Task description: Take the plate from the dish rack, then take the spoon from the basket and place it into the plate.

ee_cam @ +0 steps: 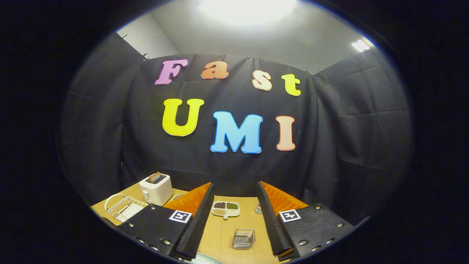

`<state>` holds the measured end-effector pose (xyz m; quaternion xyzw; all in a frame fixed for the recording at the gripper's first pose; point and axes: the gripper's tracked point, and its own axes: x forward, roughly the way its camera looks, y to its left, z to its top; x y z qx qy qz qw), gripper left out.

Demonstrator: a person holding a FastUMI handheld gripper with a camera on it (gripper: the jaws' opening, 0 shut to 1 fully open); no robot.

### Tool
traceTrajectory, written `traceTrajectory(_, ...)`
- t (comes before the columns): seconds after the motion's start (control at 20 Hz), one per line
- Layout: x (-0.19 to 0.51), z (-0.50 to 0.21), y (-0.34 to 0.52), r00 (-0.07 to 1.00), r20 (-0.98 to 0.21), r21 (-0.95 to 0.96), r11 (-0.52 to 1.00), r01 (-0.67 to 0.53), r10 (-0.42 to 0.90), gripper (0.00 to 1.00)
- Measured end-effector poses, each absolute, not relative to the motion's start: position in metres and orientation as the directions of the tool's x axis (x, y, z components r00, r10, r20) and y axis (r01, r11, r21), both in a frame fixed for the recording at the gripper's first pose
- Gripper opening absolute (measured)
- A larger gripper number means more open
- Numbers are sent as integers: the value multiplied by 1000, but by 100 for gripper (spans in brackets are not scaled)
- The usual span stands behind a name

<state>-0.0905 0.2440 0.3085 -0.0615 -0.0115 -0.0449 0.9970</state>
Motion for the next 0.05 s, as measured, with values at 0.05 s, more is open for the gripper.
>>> traceTrajectory(0.05, -88, 309, 239, 995, 36, -124, 987, 98, -94, 77)
